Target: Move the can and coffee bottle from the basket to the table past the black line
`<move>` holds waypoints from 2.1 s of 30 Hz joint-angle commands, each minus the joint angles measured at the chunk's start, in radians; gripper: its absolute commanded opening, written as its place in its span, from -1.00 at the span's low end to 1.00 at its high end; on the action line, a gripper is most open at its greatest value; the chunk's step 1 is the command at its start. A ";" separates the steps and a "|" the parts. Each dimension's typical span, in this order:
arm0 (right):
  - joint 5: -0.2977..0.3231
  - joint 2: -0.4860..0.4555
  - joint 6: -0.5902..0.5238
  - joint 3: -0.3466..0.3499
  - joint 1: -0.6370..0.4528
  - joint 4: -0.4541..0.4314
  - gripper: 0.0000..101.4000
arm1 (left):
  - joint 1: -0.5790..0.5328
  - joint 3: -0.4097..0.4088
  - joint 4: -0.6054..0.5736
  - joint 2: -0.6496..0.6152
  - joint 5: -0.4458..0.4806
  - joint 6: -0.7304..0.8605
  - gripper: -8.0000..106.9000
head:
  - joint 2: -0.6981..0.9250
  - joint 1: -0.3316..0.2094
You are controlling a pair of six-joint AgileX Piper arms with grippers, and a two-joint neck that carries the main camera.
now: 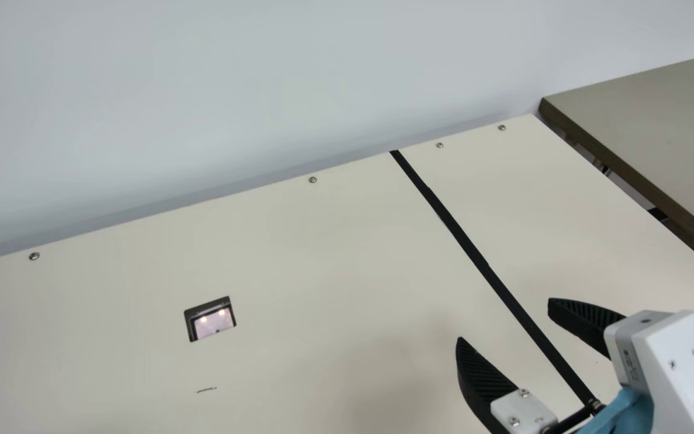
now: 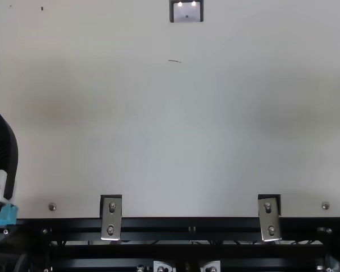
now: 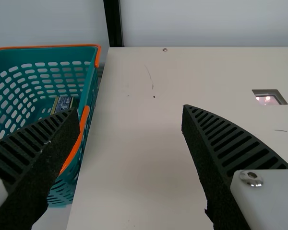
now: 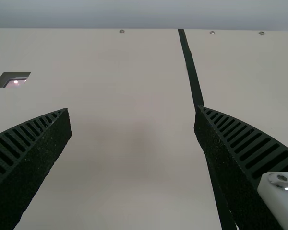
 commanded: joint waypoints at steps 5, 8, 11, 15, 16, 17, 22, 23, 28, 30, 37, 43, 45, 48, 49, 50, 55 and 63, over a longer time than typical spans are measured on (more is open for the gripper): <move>0.000 0.000 0.000 0.000 0.000 0.000 1.00 | 0.000 0.000 0.000 0.000 0.000 0.000 0.71 | 0.012 -0.027; 0.000 0.000 0.000 0.000 0.000 0.000 1.00 | 0.000 0.000 0.000 0.000 0.000 0.000 0.71 | 0.012 -0.027; 0.000 0.000 0.000 0.000 0.000 0.000 1.00 | 0.000 0.000 0.000 0.000 0.000 0.000 0.71 | 0.012 -0.027; 0.000 0.000 0.000 0.000 0.000 0.000 1.00 | 0.000 0.000 0.000 0.000 0.000 0.000 0.71 | 0.012 -0.027; 0.000 0.000 0.000 0.000 0.000 0.000 1.00 | 0.000 0.000 0.000 0.000 0.000 0.000 0.71 | 0.012 -0.027; 0.000 0.000 0.000 0.000 0.000 0.000 1.00 | 0.000 0.000 0.000 0.000 0.000 0.000 0.71 | 0.012 -0.027; 0.001 0.014 0.007 -0.033 0.001 -0.001 1.00 | 0.000 0.000 0.000 0.000 0.000 0.000 0.71 | 0.012 -0.027; 0.003 0.020 0.009 -0.050 0.003 -0.001 1.00 | 0.000 0.000 0.000 0.000 0.000 0.000 0.71 | 0.012 -0.027; 0.043 0.059 0.026 -0.180 0.014 -0.002 1.00 | 0.000 0.000 0.000 0.000 0.000 0.000 0.71 | 0.012 -0.027; 0.077 0.071 0.039 -0.242 0.021 0.002 1.00 | 0.000 0.000 0.000 0.000 0.000 0.000 0.71 | 0.012 -0.027; 0.238 0.104 0.111 -0.451 0.051 0.024 1.00 | 0.000 0.000 0.000 0.000 0.000 0.000 0.71 | 0.012 -0.027; 0.378 0.131 0.198 -0.603 0.080 0.043 1.00 | 0.000 0.000 0.000 0.000 0.000 0.000 0.71 | 0.012 -0.027; 0.426 0.139 0.239 -0.647 0.099 0.049 1.00 | 0.000 0.000 0.000 0.000 0.000 0.000 0.71 | 0.012 -0.027; 0.493 0.147 0.299 -0.704 0.128 0.062 1.00 | 0.000 0.000 0.000 0.000 0.000 0.000 0.71 | 0.012 -0.027; 0.513 0.148 0.320 -0.719 0.141 0.065 1.00 | 0.000 0.000 0.000 0.000 0.000 0.000 0.71 | 0.012 -0.027; 0.532 0.148 0.342 -0.734 0.153 0.070 1.00 | 0.000 0.000 0.000 0.000 0.000 0.000 0.71 | 0.012 -0.027; 0.554 0.155 0.451 -0.748 0.229 0.085 1.00 | 0.000 0.000 0.000 0.000 0.000 0.000 0.71 | 0.012 -0.027; 0.554 0.136 0.603 -0.722 0.333 0.130 1.00 | 0.000 0.000 0.000 0.000 0.000 0.000 0.71 | 0.012 -0.027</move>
